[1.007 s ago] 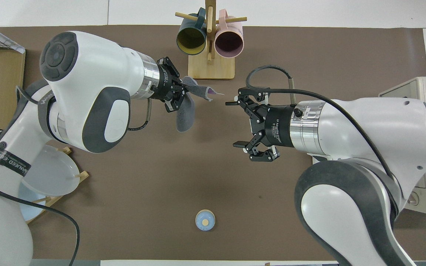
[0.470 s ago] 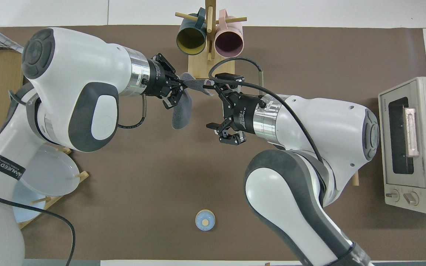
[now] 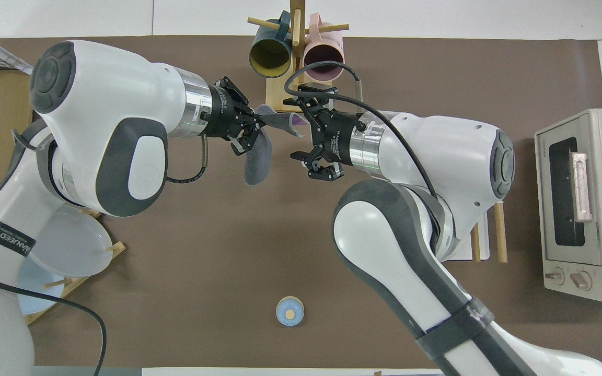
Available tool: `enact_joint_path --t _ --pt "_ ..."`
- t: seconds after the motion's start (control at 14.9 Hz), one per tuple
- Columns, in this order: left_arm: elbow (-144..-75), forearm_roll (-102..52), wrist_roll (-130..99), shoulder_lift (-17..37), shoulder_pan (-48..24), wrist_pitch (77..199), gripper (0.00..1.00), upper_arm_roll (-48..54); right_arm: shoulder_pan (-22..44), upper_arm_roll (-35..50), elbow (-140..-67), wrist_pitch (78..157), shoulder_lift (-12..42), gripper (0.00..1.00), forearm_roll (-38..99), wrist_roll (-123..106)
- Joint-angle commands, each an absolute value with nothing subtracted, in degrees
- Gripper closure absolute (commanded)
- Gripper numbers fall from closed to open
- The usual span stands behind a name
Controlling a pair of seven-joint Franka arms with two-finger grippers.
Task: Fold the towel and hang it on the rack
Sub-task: 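Bring the towel toward the right gripper and grasp it with the right gripper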
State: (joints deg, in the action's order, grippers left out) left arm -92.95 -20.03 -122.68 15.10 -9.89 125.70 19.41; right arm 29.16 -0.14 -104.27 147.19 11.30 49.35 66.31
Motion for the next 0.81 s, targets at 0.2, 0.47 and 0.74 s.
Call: enact_joint_path --t 0.2,0.47,0.74 --pt "-95.19 -21.45 -124.45 12.74 -9.84 125.77 1.00 19.51 27.16 0.26 -98.19 147.74 16.69 0.00 52.11 63.54" --pt "-95.19 -21.44 -125.24 12.66 -10.02 126.03 1.00 19.51 27.77 0.26 -96.60 149.85 20.55 0.00 53.09 63.28" --pt "-95.80 -21.45 -125.16 12.22 -10.02 126.21 1.00 19.51 27.95 0.35 -93.69 149.16 22.68 0.45 53.17 62.49"
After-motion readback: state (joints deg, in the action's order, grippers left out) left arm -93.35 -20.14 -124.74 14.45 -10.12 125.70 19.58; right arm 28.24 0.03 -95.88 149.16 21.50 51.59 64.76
